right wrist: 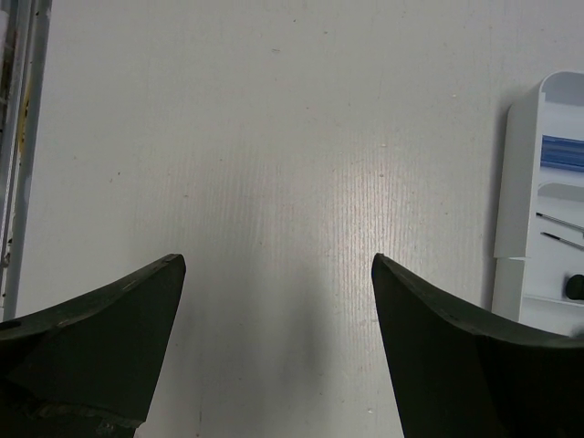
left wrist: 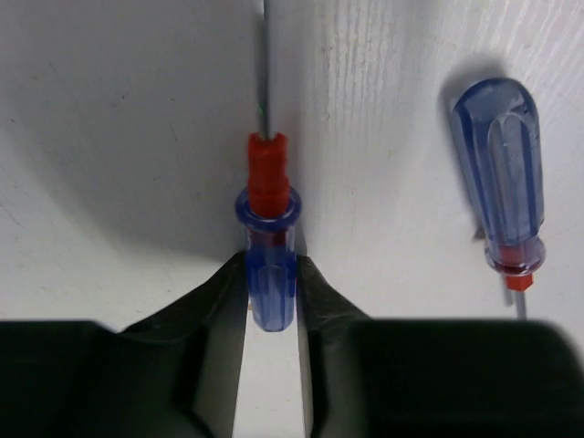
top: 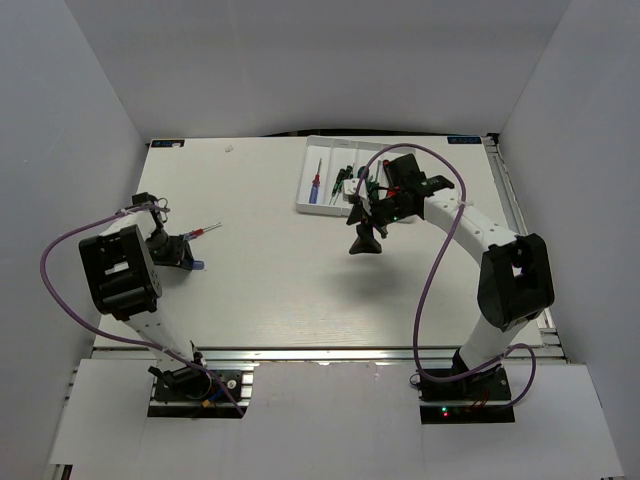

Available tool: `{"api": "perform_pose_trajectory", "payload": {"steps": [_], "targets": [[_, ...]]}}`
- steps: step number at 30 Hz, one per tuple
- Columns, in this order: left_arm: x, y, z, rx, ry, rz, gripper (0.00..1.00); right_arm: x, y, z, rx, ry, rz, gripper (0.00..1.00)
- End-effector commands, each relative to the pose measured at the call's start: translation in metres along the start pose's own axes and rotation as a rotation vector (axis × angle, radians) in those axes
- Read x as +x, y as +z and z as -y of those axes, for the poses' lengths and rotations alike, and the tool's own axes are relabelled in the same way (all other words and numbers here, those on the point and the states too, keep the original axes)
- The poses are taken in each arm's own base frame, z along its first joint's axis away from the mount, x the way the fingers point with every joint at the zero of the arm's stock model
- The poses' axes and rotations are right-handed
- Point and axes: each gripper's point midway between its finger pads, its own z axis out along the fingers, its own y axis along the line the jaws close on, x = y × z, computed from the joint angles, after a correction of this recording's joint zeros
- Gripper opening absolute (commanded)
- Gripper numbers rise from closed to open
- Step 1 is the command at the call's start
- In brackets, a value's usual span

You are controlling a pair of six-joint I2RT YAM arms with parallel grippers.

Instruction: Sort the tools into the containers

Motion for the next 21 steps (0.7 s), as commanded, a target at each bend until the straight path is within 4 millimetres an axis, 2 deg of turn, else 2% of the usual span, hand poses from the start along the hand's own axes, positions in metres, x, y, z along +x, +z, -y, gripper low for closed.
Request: {"api": "perform_pose_trajectory", "payload": {"steps": [1,3,6,9,11,12,18,20,21], "targets": [[-0.007,-0.004,0.007,0.015,-0.002,0.014,0.30,-0.013,-0.002,0.010,0.013,-0.025,0.017,0.89],[-0.004,-0.005,0.008,0.025,0.009,0.002,0.19,-0.014,-0.002,0.010,0.012,-0.025,0.018,0.89],[-0.004,-0.012,0.010,0.056,0.021,0.009,0.10,-0.016,-0.003,0.010,0.013,-0.015,0.024,0.90],[0.006,-0.028,0.011,0.130,0.034,-0.021,0.00,-0.021,-0.003,0.008,0.009,0.001,0.039,0.90],[0.013,-0.034,0.004,0.149,0.043,-0.030,0.00,-0.025,-0.003,0.007,0.002,0.009,0.056,0.89],[0.015,-0.049,0.006,0.199,0.050,-0.018,0.00,-0.027,-0.003,0.007,-0.001,0.022,0.062,0.89],[0.035,-0.093,-0.004,0.370,0.117,0.004,0.00,-0.039,-0.003,0.010,-0.006,0.041,0.099,0.89],[0.044,-0.103,-0.001,0.444,0.217,0.001,0.00,-0.042,-0.002,0.013,0.006,0.116,0.111,0.89],[0.048,-0.115,0.016,0.553,0.274,0.011,0.00,-0.049,-0.002,0.024,0.042,0.125,0.133,0.89]]}}
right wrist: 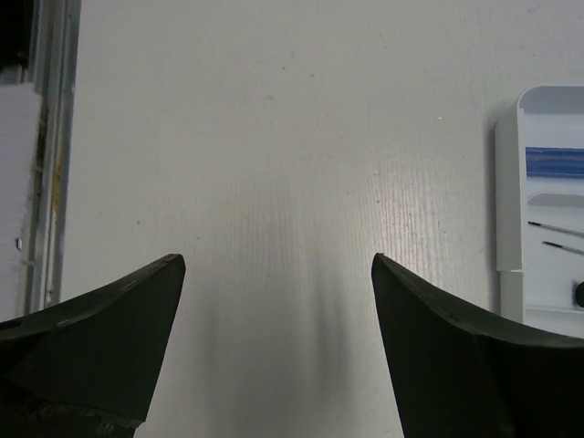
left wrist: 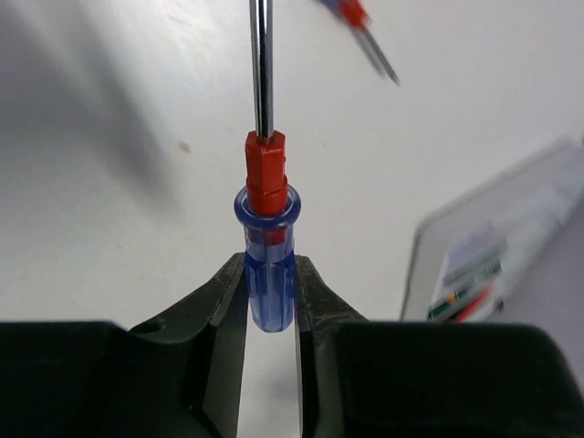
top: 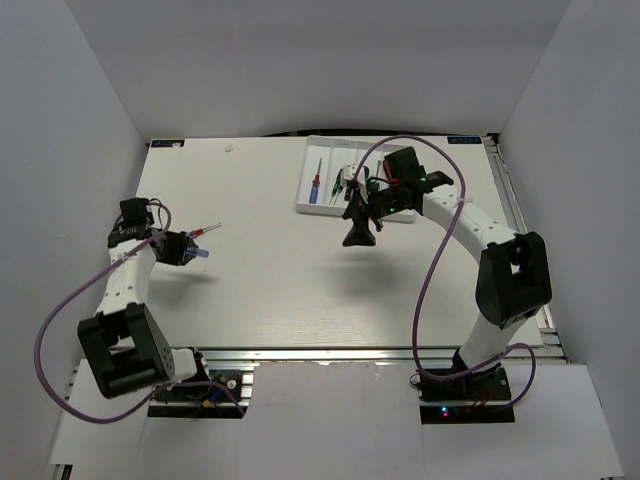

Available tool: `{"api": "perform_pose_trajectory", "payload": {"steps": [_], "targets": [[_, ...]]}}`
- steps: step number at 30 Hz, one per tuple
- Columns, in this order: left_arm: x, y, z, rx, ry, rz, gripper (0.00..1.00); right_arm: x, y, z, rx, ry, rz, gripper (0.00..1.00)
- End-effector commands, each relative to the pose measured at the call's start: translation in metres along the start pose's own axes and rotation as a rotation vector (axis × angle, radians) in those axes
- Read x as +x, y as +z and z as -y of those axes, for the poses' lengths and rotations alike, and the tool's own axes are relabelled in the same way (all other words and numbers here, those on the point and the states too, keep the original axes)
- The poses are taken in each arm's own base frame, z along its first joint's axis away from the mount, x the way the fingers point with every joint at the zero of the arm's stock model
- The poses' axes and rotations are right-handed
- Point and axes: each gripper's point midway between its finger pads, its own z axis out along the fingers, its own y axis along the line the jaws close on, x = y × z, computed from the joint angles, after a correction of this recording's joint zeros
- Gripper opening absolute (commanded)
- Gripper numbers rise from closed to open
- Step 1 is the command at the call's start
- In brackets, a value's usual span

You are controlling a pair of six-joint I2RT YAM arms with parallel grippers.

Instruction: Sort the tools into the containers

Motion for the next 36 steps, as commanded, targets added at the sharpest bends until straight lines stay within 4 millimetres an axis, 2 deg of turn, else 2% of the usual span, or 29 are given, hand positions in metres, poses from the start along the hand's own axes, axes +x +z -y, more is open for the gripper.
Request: {"api": "perform_pose_trajectory", "payload": {"steps": [1,2,3,4,5,6,9,10,11,12,13,15,16,17,20,23,28,32,36], "targets": [[0.030,-0.024,0.039,0.311,0.237,-0.084,0.00,-0.031,0.003,0.019,0.049,0.084,0.087,0.89],[0.031,-0.034,0.062,0.465,0.331,-0.059,0.00,-0.037,0.003,0.021,0.056,0.193,0.107,0.89],[0.044,-0.034,0.060,0.544,0.390,-0.095,0.00,-0.047,0.005,0.026,0.065,0.215,0.140,0.89],[0.060,-0.055,0.070,0.676,0.450,-0.147,0.00,-0.048,0.008,0.029,0.058,0.280,0.157,0.89],[0.064,-0.068,0.085,0.789,0.513,-0.127,0.00,-0.054,0.011,0.025,0.036,0.414,0.181,0.89],[0.071,-0.074,0.088,0.851,0.569,-0.135,0.00,-0.065,0.013,0.029,0.038,0.431,0.212,0.89],[0.092,-0.092,0.095,1.001,0.709,-0.175,0.00,-0.079,0.021,0.033,0.003,0.624,0.251,0.89],[0.098,-0.094,0.094,1.028,0.735,-0.198,0.00,-0.083,0.026,0.039,-0.002,0.642,0.273,0.90],[0.111,-0.105,0.096,1.116,0.803,-0.244,0.00,-0.089,0.028,0.038,-0.041,0.664,0.291,0.89],[0.118,-0.108,0.095,1.150,0.826,-0.269,0.00,-0.096,0.034,0.038,-0.077,0.728,0.301,0.90],[0.133,-0.113,0.091,1.197,0.874,-0.331,0.00,-0.104,0.036,0.040,-0.101,0.717,0.324,0.89],[0.149,-0.116,0.087,1.235,0.959,-0.374,0.00,-0.111,0.050,0.040,-0.157,0.802,0.324,0.89],[0.157,-0.118,0.087,1.260,1.006,-0.388,0.00,-0.122,0.051,0.040,-0.181,0.769,0.358,0.89],[0.172,-0.122,0.083,1.278,1.044,-0.434,0.00,-0.127,0.058,0.035,-0.203,0.774,0.362,0.89],[0.195,-0.125,0.079,1.306,1.112,-0.472,0.00,-0.142,0.068,0.032,-0.238,0.776,0.395,0.89],[0.204,-0.129,0.080,1.317,1.132,-0.482,0.00,-0.156,0.080,0.027,-0.265,0.751,0.418,0.89],[0.214,-0.129,0.083,1.318,1.145,-0.502,0.00,-0.172,0.085,0.014,-0.311,0.680,0.443,0.88],[0.218,-0.125,0.086,1.309,1.147,-0.517,0.00,-0.176,0.086,-0.005,-0.370,0.651,0.445,0.85],[0.219,-0.125,0.089,1.311,1.152,-0.515,0.00,-0.178,0.086,-0.014,-0.395,0.624,0.451,0.80]]}}
